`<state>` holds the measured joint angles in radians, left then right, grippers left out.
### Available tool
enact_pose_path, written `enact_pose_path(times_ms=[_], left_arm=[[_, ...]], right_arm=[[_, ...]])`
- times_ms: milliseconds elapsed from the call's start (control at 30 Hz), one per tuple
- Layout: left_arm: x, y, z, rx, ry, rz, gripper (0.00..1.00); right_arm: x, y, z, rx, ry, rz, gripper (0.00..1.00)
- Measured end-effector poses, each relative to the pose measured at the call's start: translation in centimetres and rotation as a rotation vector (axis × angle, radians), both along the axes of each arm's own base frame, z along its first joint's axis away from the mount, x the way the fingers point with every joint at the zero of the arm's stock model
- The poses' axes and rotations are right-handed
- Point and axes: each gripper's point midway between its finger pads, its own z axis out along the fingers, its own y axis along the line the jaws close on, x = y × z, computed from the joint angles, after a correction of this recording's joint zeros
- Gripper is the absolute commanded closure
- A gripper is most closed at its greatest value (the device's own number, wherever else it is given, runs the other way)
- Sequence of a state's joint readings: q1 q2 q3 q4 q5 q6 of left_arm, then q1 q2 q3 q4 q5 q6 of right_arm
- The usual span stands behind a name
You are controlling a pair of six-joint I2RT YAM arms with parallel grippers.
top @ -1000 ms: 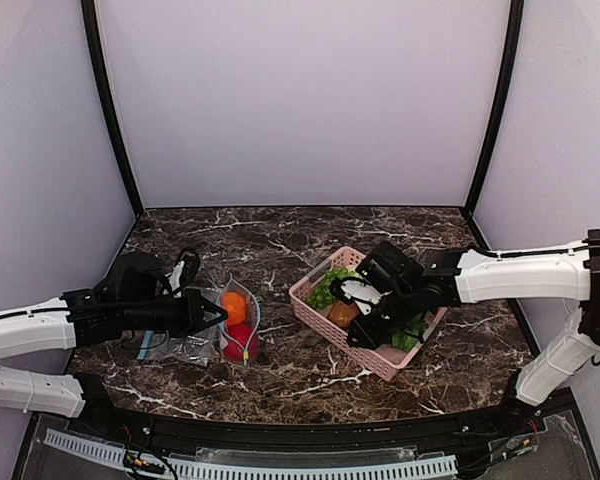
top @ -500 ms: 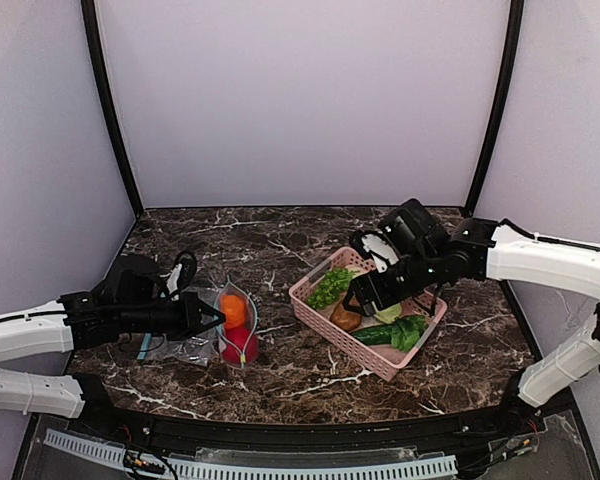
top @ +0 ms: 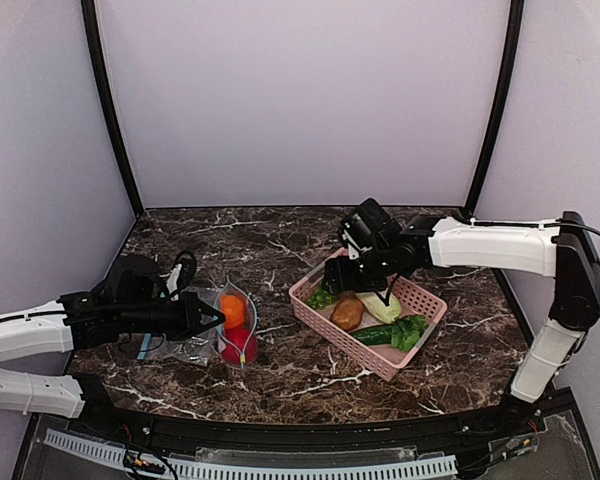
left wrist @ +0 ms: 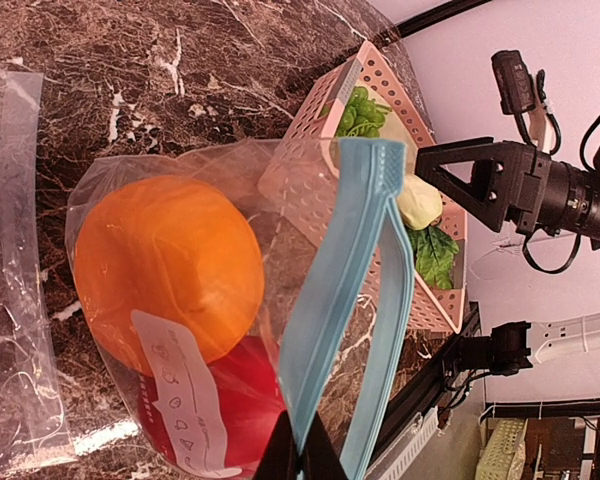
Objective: Place the food in the zip-top bag and seal the zipper
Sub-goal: Place the fake fruit in the zipper food storage bag.
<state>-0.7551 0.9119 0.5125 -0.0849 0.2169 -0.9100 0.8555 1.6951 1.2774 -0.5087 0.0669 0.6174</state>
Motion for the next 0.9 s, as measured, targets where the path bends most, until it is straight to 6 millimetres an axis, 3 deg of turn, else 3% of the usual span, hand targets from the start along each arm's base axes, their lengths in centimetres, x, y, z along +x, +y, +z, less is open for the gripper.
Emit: enact_pose_path(times_ms=[167,367,733,833,900], left_arm=[[0.0,0.0,0.0,-0.001,0.001,0.001,0.99],[0.0,0.0,-0.1,-0.002,0.005,0.003,0.99],[-0.2,0.1,-0.5,0.001,0.018,0.007,0.99],[-0.2,0.1,-0.5,0.001,0.019,0.008,0.99],[-0.2,0.1,-0.5,0.0,0.019,0.008,0.99]], right_arm=[[2.2,1.3,-1.5,-0.01,-0.009,-0.056,0.38],[4.4,2.3,-3.2,-0.016,-0.009,-0.098,0.38],[4.8,2.2,-7.3,-0.055,0.059,-0.164,0.23],[5.1,2.4,-8.0,-0.064,0.063,-0.171,0.24],[5.4,2.5,-8.3,-0.068,0.06,-0.177,0.33]])
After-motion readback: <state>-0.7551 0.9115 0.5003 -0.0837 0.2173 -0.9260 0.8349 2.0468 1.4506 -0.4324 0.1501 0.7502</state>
